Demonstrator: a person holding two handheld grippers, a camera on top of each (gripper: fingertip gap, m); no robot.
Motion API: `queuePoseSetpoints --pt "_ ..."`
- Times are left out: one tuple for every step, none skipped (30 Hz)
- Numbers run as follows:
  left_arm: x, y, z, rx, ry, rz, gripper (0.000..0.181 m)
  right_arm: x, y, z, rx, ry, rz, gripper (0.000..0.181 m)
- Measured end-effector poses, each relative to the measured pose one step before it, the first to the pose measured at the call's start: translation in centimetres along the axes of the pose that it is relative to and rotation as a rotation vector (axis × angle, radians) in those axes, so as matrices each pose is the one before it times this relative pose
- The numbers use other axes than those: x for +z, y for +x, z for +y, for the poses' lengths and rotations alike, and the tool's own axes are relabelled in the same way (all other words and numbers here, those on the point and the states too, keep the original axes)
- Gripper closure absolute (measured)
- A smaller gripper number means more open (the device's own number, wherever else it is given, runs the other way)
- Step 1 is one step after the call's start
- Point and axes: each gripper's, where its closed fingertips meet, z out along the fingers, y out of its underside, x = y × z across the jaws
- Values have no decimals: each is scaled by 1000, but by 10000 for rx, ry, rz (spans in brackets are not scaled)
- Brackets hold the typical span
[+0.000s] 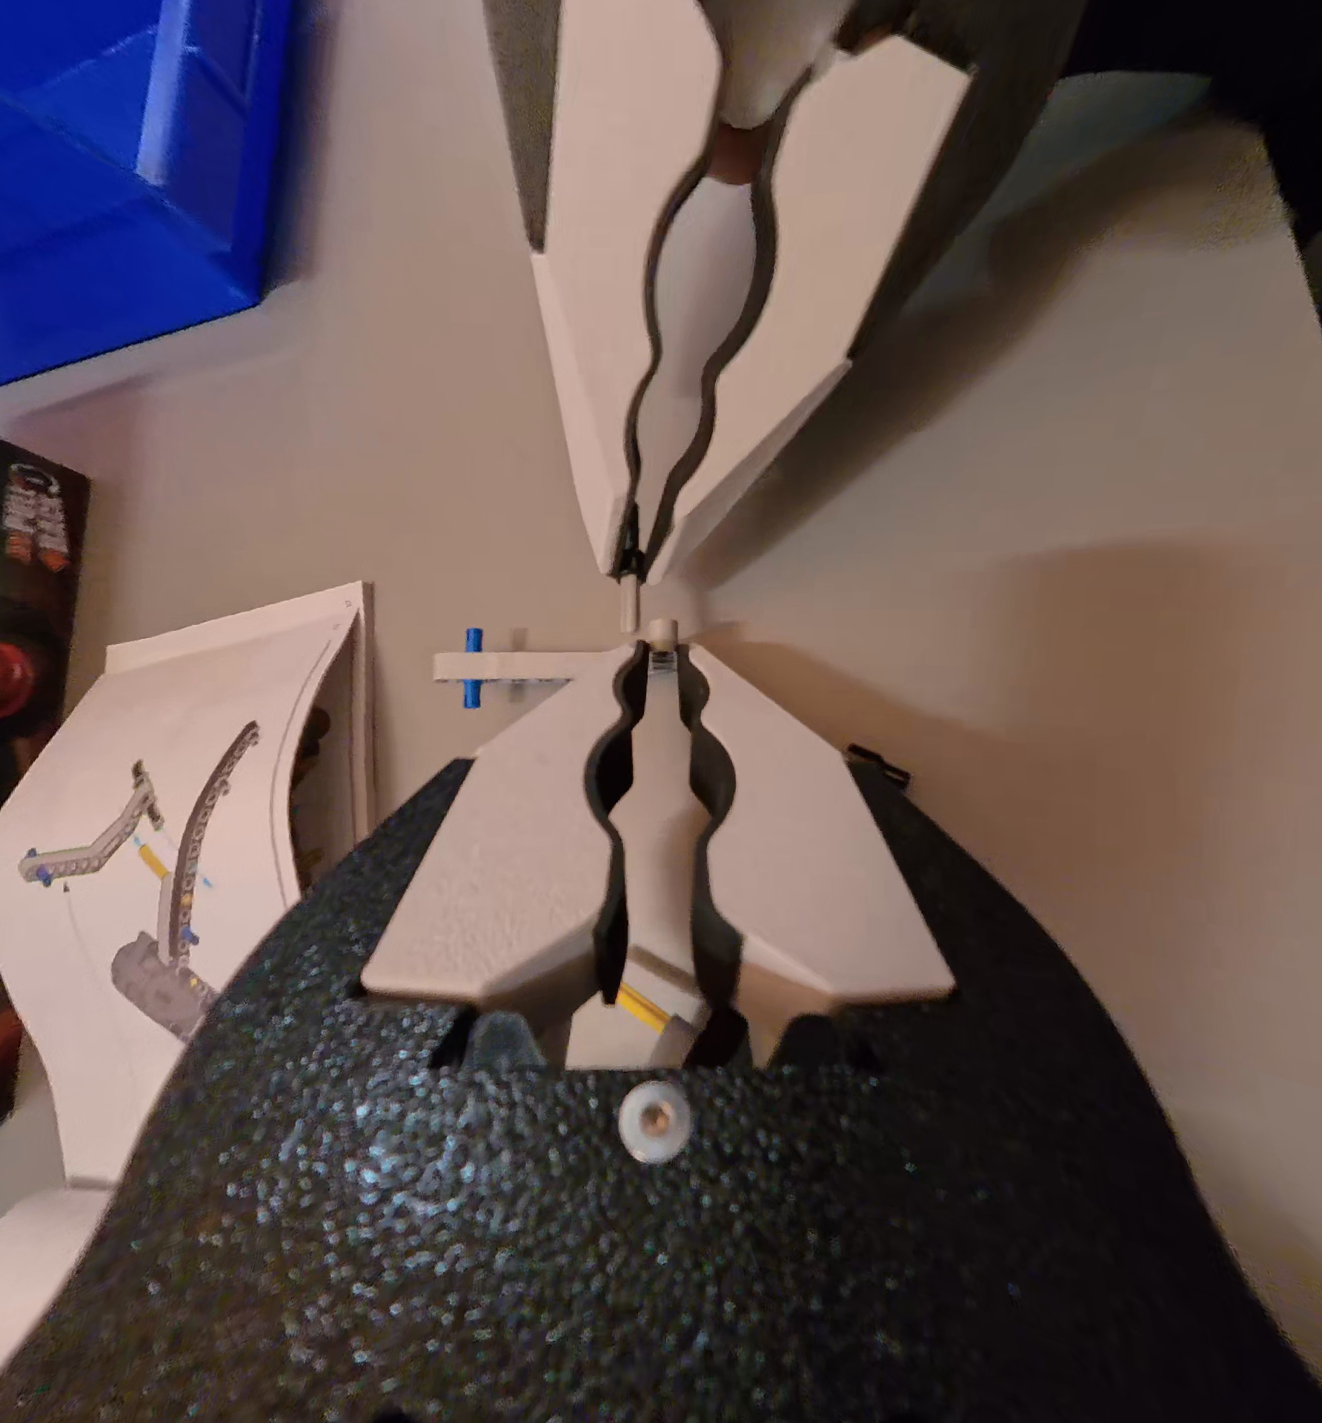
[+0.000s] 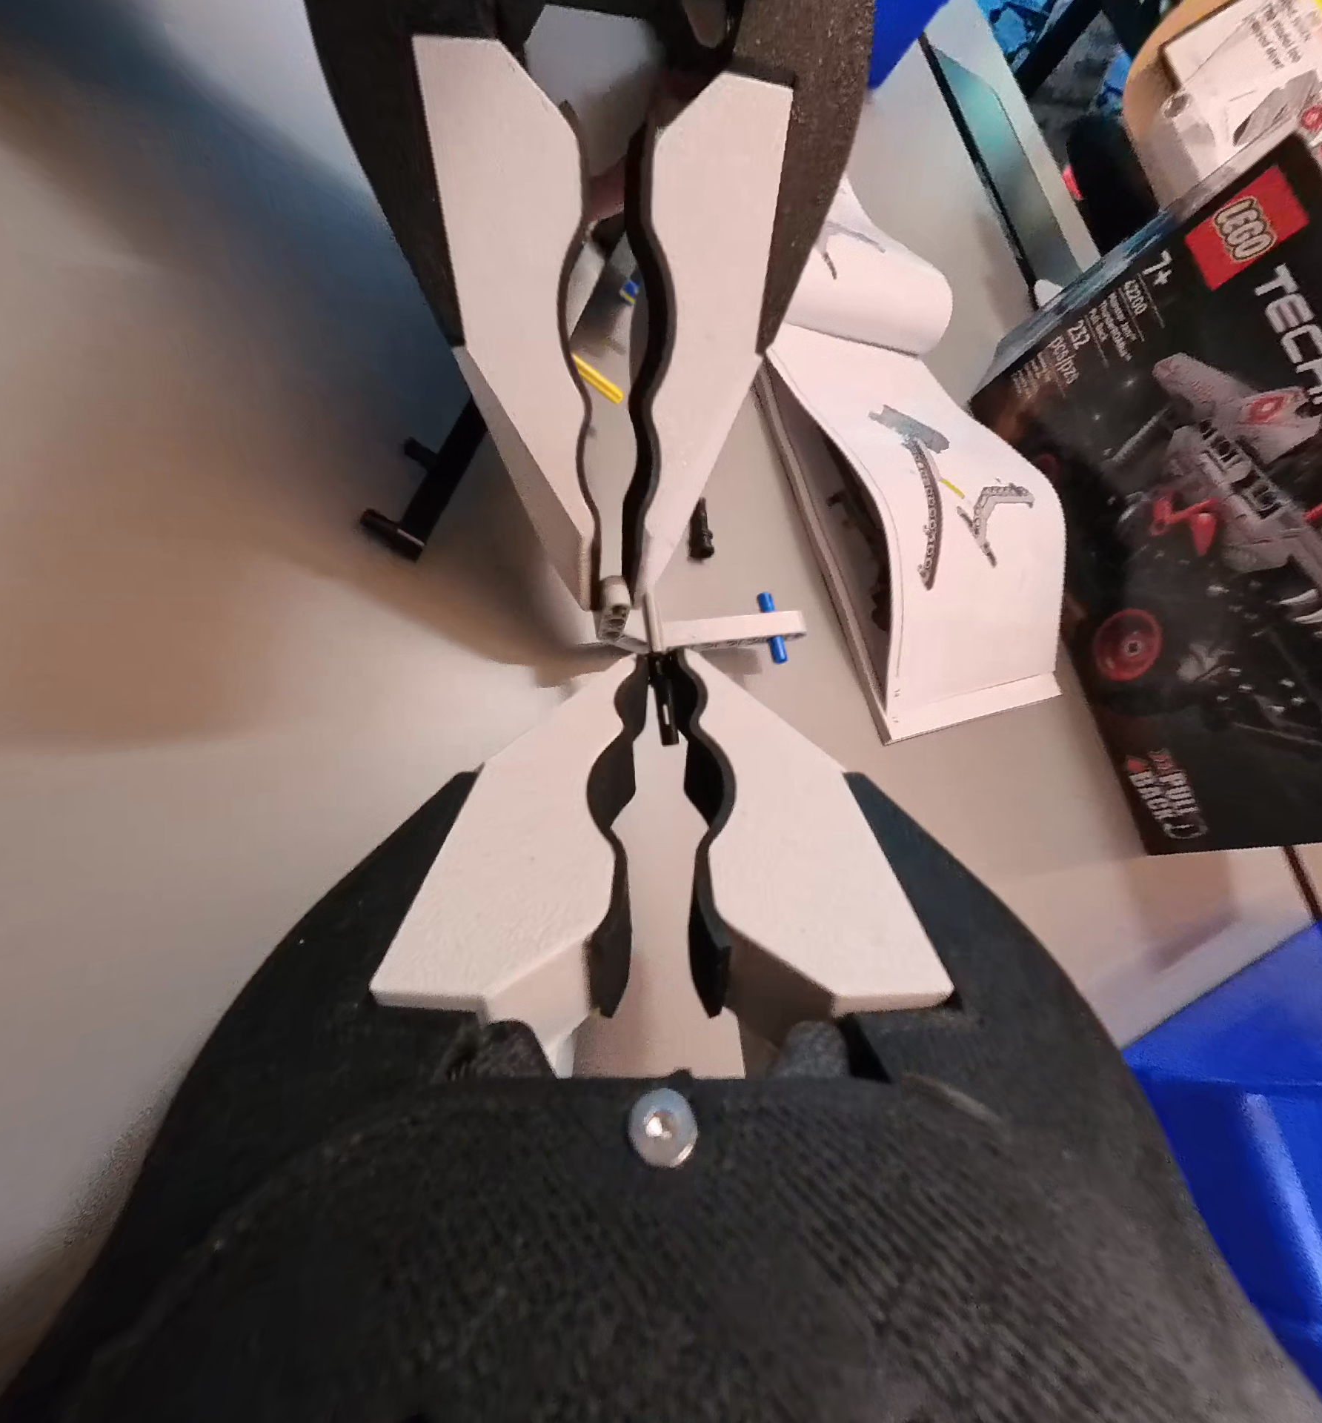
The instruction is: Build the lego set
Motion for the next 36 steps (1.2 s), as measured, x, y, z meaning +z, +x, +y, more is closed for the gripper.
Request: queuePoseSetpoints --pt "117 -182 56 -100 -115 -150 176 20 130 307 -296 -304 170 178" --pt "107 -135 181 -55 -174 -113 176 30 287 493 -451 -467 295 179" --pt "48 -238 63 -49 -108 -183 176 -30 241 319 -374 -346 255 178" --pt "-31 -363 -64 -37 -25 -275 176 -81 180 80 -158 -157 163 178" --pt "-41 -257 -133 1 20 -213 176 -165 212 -11 -136 -48 202 178" --pt "-18 -187 -145 -16 33 -184 176 -223 139 -35 -122 -14 179 178" --pt "35 -190 -127 -11 36 -204 176 -242 -4 117 -125 -87 155 178" --pt "45 99 -126 74 60 -42 176 -196 8 364 -215 -219 228 178" --pt "61 279 -138 96 84 49 176 -140 139 455 -164 -247 327 178" --pt "44 134 -173 109 99 -79 176 -93 -253 35 -136 9 75 178" --pt "62 45 -117 179 51 -175 176 -88 92 -253 -150 103 341 178" --pt "74 -13 -38 238 -18 -239 176 -109 430 -317 -326 65 630 178" --pt "67 -135 32 288 -64 -348 176 23 -257 -156 -467 -48 212 178" --pt "32 -140 56 333 -83 -375 176 158 -291 256 -369 -287 197 178" --pt "-4 33 27 360 -67 -306 176 176 -149 347 -363 -247 341 178" --pt "-11 49 7 372 -67 -346 176 123 -316 144 -212 -46 229 178" --pt "2 117 68 404 -109 -339 176 83 -277 40 61 40 211 178" --pt "41 206 137 374 -150 -291 176 13 -225 -152 107 167 263 178" --pt "51 138 113 287 -134 -301 176 14 -383 -186 -70 159 165 178" --pt "71 159 101 230 -132 -229 176 -92 182 -130 -604 -116 269 178" --pt "98 226 135 205 -156 -98 176 24 167 -370 -130 81 171 178" --pt "126 181 189 176 -194 -40 176 178 -614 -150 49 53 -379 178" --pt "81 1 120 107 -117 -66 176 43 45 -11 -63 26 20 178" --pt "11 -44 20 -25 -10 -14 176 -47 -48 -24 65 80 -49 178" --pt "-46 -56 -97 -168 112 52 176 -77 0 -27 199 80 -60 178" --pt "-84 -124 -166 -256 200 29 176 -48 53 57 173 48 -19 178" --pt "-105 -115 -63 -208 139 36 176 -38 -24 -14 121 69 -67 177" --pt "-57 -56 45 -115 48 72 176 -31 -38 -124 101 93 -66 177" --pt "-33 -5 24 -70 67 52 176 23 -53 -67 35 22 -37 178" --pt "-50 78 -149 -40 153 72 176 15 -136 -119 -9 60 -84 177" --pt "-73 70 -83 15 75 71 176 -26 -50 -174 34 93 -46 177" --pt "-49 23 22 43 -6 41 176 -4 -48 3 72 21 -51 178" --pt "-16 4 55 16 -3 38 176 4 10 44 86 2 -30 178" --pt "-17 -18 109 -6 -24 41 176 -8 27 24 56 17 -19 178" --pt "-3 31 140 -2 -54 61 176 0 108 108 1 -61 75 177" --pt "13 110 100 43 -39 63 176 -9 63 -19 -23 17 37 177"
